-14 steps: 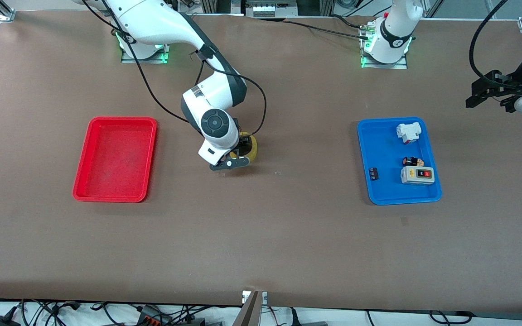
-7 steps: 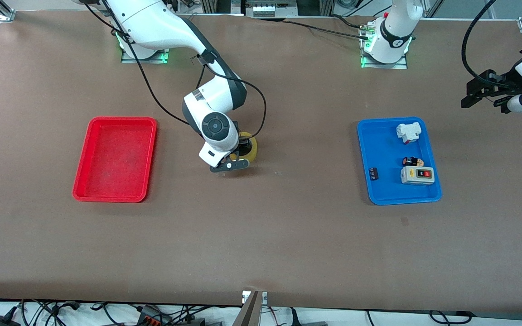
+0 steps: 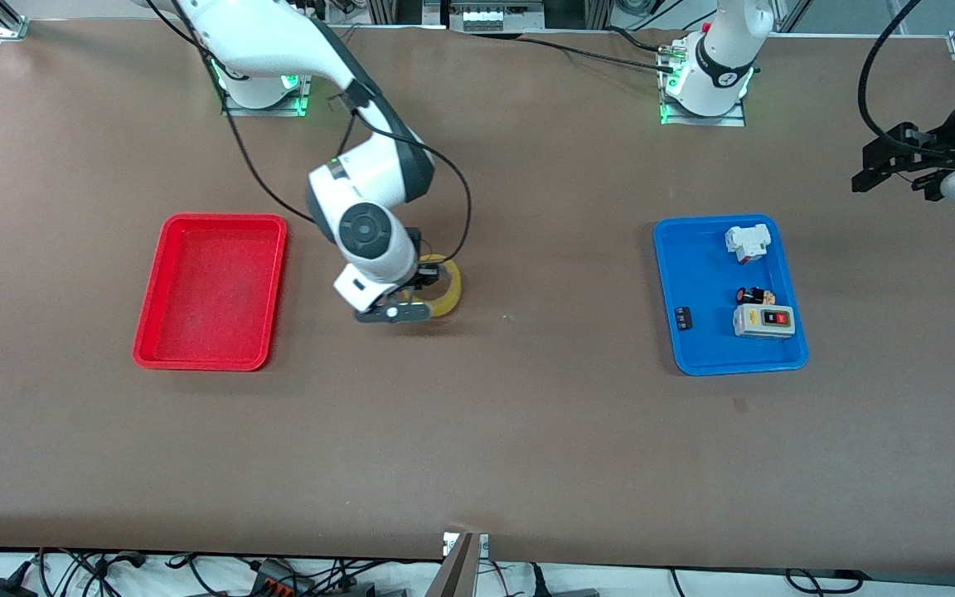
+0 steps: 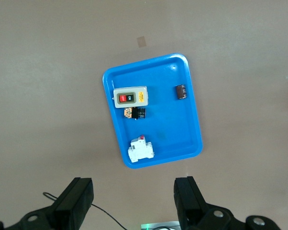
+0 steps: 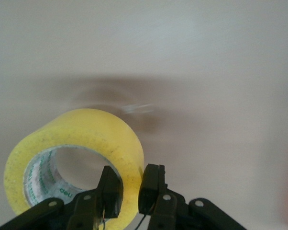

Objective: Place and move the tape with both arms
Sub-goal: 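Carry the tape into the red tray with the right gripper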

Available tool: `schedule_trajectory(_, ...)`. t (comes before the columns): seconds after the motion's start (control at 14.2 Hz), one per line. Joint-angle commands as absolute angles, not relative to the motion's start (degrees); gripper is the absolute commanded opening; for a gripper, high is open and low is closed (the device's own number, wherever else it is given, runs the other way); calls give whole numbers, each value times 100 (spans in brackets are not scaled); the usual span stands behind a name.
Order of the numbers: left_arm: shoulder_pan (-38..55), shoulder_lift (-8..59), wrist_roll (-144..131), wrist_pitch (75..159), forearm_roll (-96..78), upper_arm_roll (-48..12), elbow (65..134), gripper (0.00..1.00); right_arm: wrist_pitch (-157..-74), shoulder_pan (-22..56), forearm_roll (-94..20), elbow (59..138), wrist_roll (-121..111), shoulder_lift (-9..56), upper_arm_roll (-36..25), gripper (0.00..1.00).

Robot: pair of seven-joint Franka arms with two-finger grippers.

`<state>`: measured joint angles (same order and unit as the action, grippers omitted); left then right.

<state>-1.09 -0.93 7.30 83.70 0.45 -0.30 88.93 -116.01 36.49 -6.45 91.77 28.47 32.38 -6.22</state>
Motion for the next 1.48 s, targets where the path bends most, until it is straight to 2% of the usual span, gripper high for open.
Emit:
schedule_trajectory(0.0, -132, -193, 923, 8437, -211, 193, 8895, 100, -10804, 3472, -668, 9369, 2673, 2559, -1281, 0)
schedule_trajectory(0.14, -123, -185, 914, 8543, -176, 193, 8895, 100, -10548, 3437, -668, 9570, 2244, 2418, -1913, 0)
schedule_trajectory(0.28, -123, -158, 879, 8569, -89, 176, 8895, 100, -10617, 3052, -694, 9965, 1279, 2338, -2345, 0)
schedule_trajectory(0.42, -79, -149, 896, 8814, 209, 141, 8886, 100, -10713, 2333, -703, 10159, 767, 2347, -2373, 0)
schedule_trajectory(0.57, -70, -184, 905, 8886, 290, 114, 8895, 100, -11090, 1944, -686, 10474, 284, 2373, -2382, 0)
schedule_trajectory(0.99, -70, -202, 861, 8578, 281, -8, 8912, 100, -11943, 1925, -694, 11442, -112, 2312, -2382, 0)
schedule_trajectory(1.2, -70, -202, 844, 8552, 290, -35, 8912, 100, -12181, 1890, -694, 11540, -255, 2373, -2391, 1)
schedule_trajectory(1.34, -70, -202, 844, 8517, 290, -44, 8912, 100, -12252, 1907, -703, 11531, -229, 2478, -2382, 9)
schedule_trajectory(1.41, -70, -193, 844, 8517, 290, -44, 8903, 100, -12252, 1899, -703, 11531, -229, 2487, -2382, 41)
